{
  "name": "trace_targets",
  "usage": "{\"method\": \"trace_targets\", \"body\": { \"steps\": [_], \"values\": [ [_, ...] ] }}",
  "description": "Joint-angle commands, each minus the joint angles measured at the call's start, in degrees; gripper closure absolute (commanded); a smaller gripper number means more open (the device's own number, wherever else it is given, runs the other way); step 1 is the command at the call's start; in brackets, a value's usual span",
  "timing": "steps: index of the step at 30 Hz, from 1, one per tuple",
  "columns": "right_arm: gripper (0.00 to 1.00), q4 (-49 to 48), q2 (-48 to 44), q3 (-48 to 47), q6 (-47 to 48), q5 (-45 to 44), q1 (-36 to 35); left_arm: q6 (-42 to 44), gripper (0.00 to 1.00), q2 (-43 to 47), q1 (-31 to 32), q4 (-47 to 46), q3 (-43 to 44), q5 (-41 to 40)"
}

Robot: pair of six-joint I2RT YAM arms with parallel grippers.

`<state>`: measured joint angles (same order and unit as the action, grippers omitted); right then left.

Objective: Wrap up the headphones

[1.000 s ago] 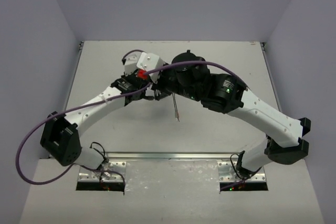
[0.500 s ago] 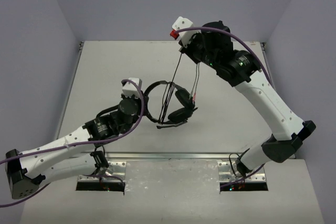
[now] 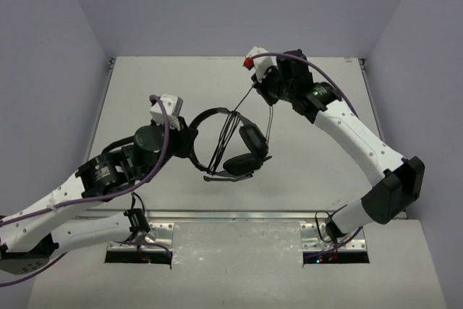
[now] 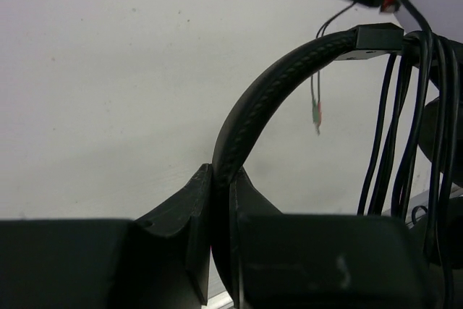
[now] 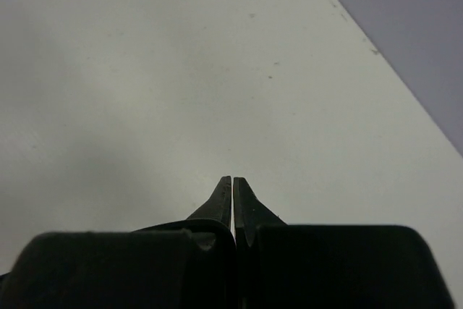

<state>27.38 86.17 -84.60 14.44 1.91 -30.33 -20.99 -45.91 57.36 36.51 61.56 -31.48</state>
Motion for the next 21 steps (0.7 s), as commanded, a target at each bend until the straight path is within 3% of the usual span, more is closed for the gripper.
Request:
{"method": "trace_targets", "body": {
  "steps": [1, 4, 5, 7, 8, 13, 18, 21],
  "values": [
    [0.99, -11.71, -4.25, 7.12, -9.83, 9.04, 1.23, -0.98, 1.00, 0.83, 0.73, 0.49, 8.04, 1.25],
    [0.99, -22.59, -8.73, 18.27, -18.54, 23.78, 0.54, -3.34, 1.00, -1.71, 0.73, 0.66, 13.92, -0.76],
    [0.99, -31.59, -9.96, 21.55, -21.09, 26.01, 0.10, -4.14, 1.00, -2.60, 0.73, 1.19, 17.24, -1.64],
    [0.99, -40.52, -12.33, 29.53, -28.30, 29.97, -1.40, -7.28, 1.00, -6.10, 0.73, 4.16, 23.04, -4.44],
    [0.99, -47.61, -12.60, 31.32, -30.32, 30.77, -2.01, -8.53, 1.00, -7.16, 0.65, 5.05, 24.82, -5.25],
    [0.98, -59.51, -9.02, 35.63, -34.82, 30.35, -10.00, -14.06, 1.00, -10.77, 0.73, 7.16, 31.51, -9.54],
    [0.90, -74.90, -4.88, 41.78, -43.68, 30.26, -13.09, -18.63, 1.00, -12.97, 0.73, 10.59, 37.39, -15.96],
    [0.90, -81.33, -1.89, 43.11, -45.98, 29.12, -15.37, -18.91, 1.00, -14.20, 0.73, 12.09, 40.73, -17.81]
  ]
}}
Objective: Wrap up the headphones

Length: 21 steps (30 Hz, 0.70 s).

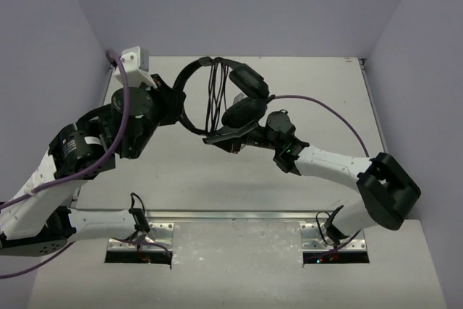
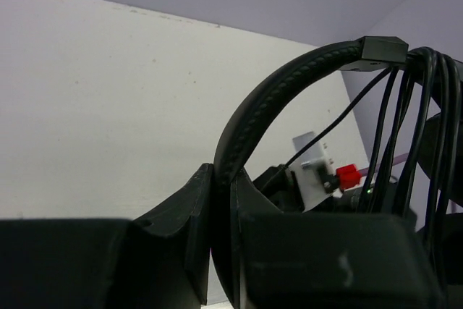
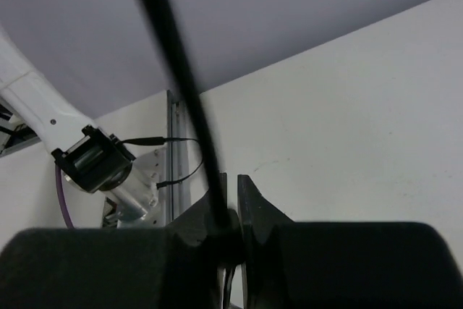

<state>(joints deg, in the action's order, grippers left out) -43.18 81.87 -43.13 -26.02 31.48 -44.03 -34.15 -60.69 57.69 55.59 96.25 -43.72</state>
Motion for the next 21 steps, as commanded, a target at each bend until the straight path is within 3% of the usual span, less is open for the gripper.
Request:
{"method": "trace_targets", "body": {
  "steps": [1, 5, 7, 17, 19, 21],
  "values": [
    [0.90, -11.74, 3.03, 1.65, -5.36, -1.07, -2.37, -5.66, 1.00, 0.31, 0.40, -6.47, 6.75, -5.84],
    [0.91, -13.51, 6.02, 1.12, -5.80, -2.04, -5.18, -5.75, 1.00, -1.89, 0.40, -4.18, 10.27, -7.34],
    [0.99, -13.25, 7.08, 1.03, -4.92, -3.00, -5.71, -5.93, 1.00, -2.33, 0.40, -3.74, 10.63, -8.39],
    [0.94, -9.65, 4.98, 5.86, -1.33, -7.66, -9.14, -8.31, 1.00, -10.93, -0.21, 6.72, 22.75, -23.76],
    [0.98, -6.93, 2.35, 6.66, 1.48, -12.20, -12.37, -7.43, 1.00, -12.17, -1.70, 5.85, 22.23, -24.13],
    [0.99, -4.30, 0.67, 7.62, 3.34, -15.91, -14.84, -6.63, 1.00, -13.67, -7.39, 3.31, 20.74, -20.72]
  ]
}}
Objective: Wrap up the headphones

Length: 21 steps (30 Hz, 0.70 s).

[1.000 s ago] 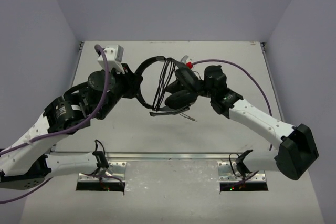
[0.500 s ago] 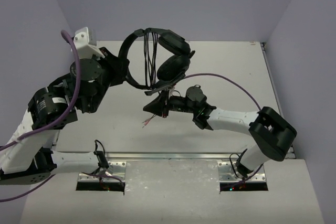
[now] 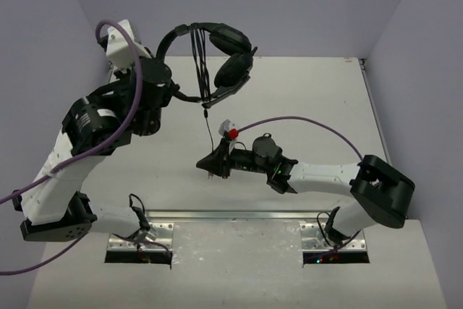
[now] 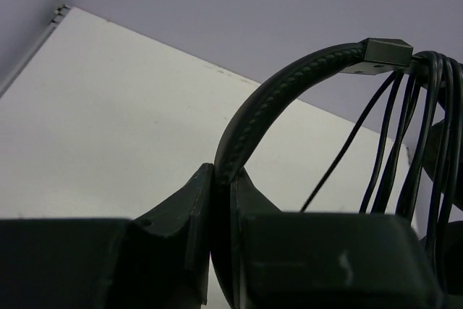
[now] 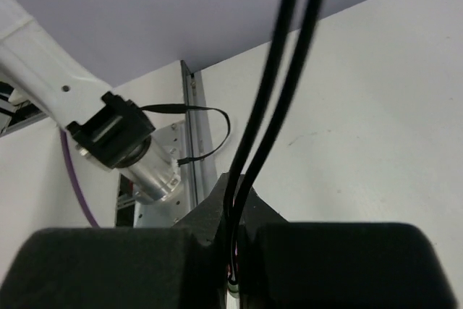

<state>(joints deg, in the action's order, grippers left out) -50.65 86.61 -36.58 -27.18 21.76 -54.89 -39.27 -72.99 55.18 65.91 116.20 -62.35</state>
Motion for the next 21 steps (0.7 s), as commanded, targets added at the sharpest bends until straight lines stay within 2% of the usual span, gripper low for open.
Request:
{"method": "trace_targets", "body": {
  "steps": [1, 2, 4, 5, 7, 11, 15, 18, 19, 21],
  "values": [
    [0.99, 4.15, -5.47, 1.16, 5.29, -7.85, -6.26, -0.99, 1.00, -1.80, -7.43, -8.59, -0.26, 0.27],
    [0.99, 5.12, -6.27, 1.51, 7.03, -11.53, -7.41, 0.32, 1.00, -2.59, -11.19, -11.56, -2.97, 3.25],
    [0.99, 9.76, -9.68, 1.95, 9.93, -15.58, -11.17, 1.03, 0.99, -3.99, -13.25, -13.26, -4.84, 3.72],
    [0.99, 13.87, -10.92, 2.04, 10.91, -21.26, -12.59, 1.03, 1.00, -6.18, -16.13, -13.09, -4.84, 5.29],
    [0.99, 17.32, -14.25, 1.86, 13.63, -26.04, -16.80, 1.12, 1.00, -8.91, -20.00, -13.44, -5.02, 7.92],
    [0.99, 31.88, -16.90, -2.26, 17.59, -33.34, -21.21, 2.00, 1.00, -12.52, -23.62, -16.76, -8.17, 9.09],
    [0.99, 41.14, -18.05, -7.88, 21.45, -33.98, -21.92, 1.21, 1.00, -14.63, -23.98, -18.27, -14.85, 8.21],
    [0.99, 47.57, -17.27, -12.72, 25.94, -33.01, -21.66, -1.60, 1.00, -11.92, -23.89, -22.39, -22.31, 10.22],
    [0.99, 48.71, -17.00, -14.56, 26.73, -33.01, -21.14, -2.82, 1.00, -9.56, -23.89, -23.97, -27.64, 13.01],
    [0.99, 53.00, -16.30, -16.67, 29.28, -30.83, -18.86, -3.36, 0.99, -7.00, -23.80, -28.72, -32.68, 16.36]
  ]
}}
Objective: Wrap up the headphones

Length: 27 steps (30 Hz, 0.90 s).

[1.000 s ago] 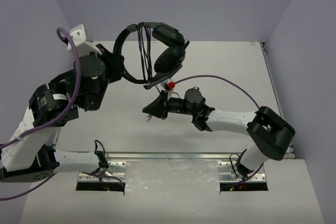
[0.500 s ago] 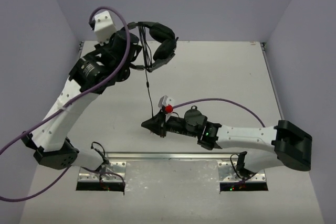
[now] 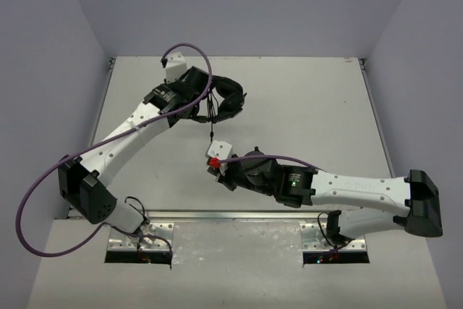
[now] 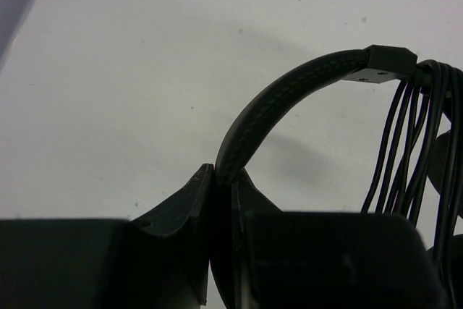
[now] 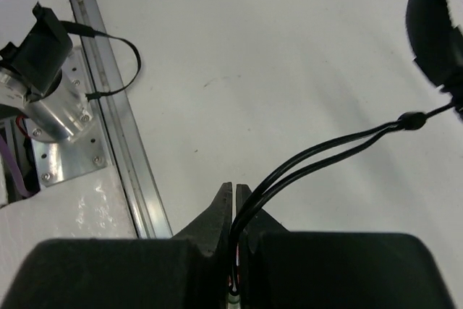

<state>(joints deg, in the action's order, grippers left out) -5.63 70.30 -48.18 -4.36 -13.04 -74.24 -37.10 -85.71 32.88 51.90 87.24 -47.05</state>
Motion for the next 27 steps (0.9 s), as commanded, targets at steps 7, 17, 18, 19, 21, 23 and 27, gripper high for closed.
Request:
{"method": "trace_targets", "body": {
  "steps": [7, 17, 18, 19, 21, 23, 27],
  "values": [
    [0.99, 24.07, 4.14, -18.25, 15.33, 8.47, 6.30, -3.60, 1.00, 11.18, 8.14, -22.45, -17.18, 2.49],
    [0.99, 35.59, 4.14, -25.73, 25.45, 6.54, 15.88, 10.38, 1.00, 16.19, 9.39, -46.97, -38.28, 26.74],
    [0.99, 35.69, 3.88, -25.65, 25.89, 5.23, 16.14, 10.82, 1.00, 16.63, 9.39, -47.33, -39.77, 27.35],
    [0.99, 35.69, 3.62, -25.38, 27.02, 4.35, 16.05, 11.34, 1.00, 17.41, 9.39, -47.50, -40.30, 27.97],
    [0.99, 34.55, 3.35, -25.03, 28.26, 1.89, 16.23, 11.79, 1.00, 18.21, 9.39, -46.63, -41.01, 30.16],
    [0.99, 31.75, 3.79, -24.24, 30.72, -2.77, 16.58, 13.02, 1.00, 19.61, 9.39, -46.54, -42.24, 35.25],
    [0.99, 29.37, 6.77, -24.86, 32.74, -6.73, 20.00, 12.67, 1.00, 22.94, 9.39, -43.82, -43.12, 39.83]
  ]
}}
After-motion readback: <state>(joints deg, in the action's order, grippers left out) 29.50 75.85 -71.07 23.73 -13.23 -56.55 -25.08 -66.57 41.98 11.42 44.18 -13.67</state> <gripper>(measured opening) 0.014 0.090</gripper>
